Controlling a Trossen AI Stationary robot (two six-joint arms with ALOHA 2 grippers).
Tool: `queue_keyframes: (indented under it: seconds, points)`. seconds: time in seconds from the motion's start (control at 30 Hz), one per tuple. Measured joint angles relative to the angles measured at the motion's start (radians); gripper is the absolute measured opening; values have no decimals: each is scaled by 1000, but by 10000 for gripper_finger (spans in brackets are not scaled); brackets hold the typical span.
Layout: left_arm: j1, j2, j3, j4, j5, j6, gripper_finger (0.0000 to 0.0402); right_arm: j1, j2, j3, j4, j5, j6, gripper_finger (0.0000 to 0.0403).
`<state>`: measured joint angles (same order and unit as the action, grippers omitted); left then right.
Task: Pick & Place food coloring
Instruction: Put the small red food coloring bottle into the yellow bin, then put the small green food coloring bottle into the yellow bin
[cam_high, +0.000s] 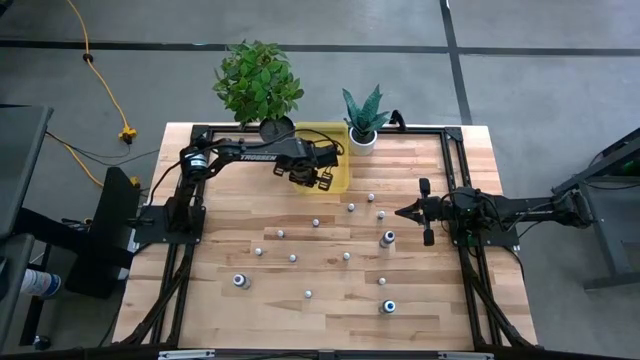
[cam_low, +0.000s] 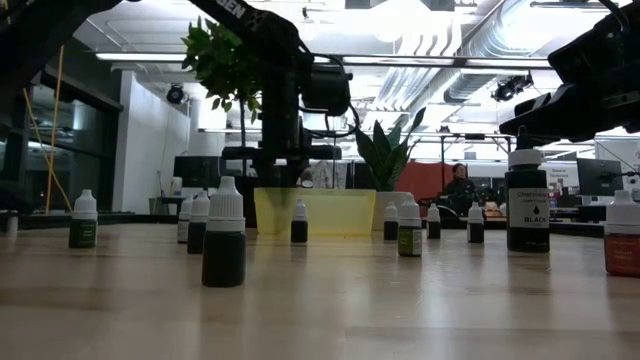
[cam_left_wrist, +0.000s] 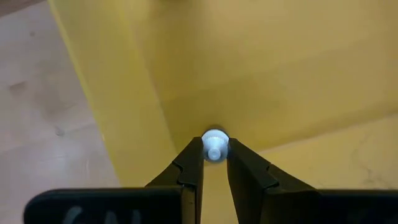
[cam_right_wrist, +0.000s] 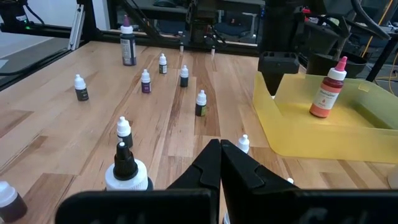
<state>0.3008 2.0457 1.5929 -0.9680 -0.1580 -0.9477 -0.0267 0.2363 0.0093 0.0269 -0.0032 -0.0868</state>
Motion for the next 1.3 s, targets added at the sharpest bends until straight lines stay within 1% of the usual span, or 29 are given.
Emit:
queue_keyframes:
  seconds: [0.2,0.3,0.67,0.8,0.87,1.03,1.17,1.3]
  points:
    - [0,1,0,0,12,1,52,0,0,0,0,0,0,0]
    - [0,1,0,-1,13,23,60,0,0,0,0,0,0,0]
    - [1,6,-2,-7,14,61,120,0,0,0,0,0,0,0]
    - [0,-4,-2,-5,13,82,137,0,0,0,0,0,0,0]
    - [0,-14,-2,-1,12,84,142,0,0,0,0,0,0,0]
    - [3,-54,-2,-10,-31,113,147,0,0,0,0,0,0,0]
    - [7,-97,-2,0,-36,125,147,0,-1,0,0,0,0,0]
    - [2,-158,-2,0,-35,182,147,0,-1,0,0,0,0,0]
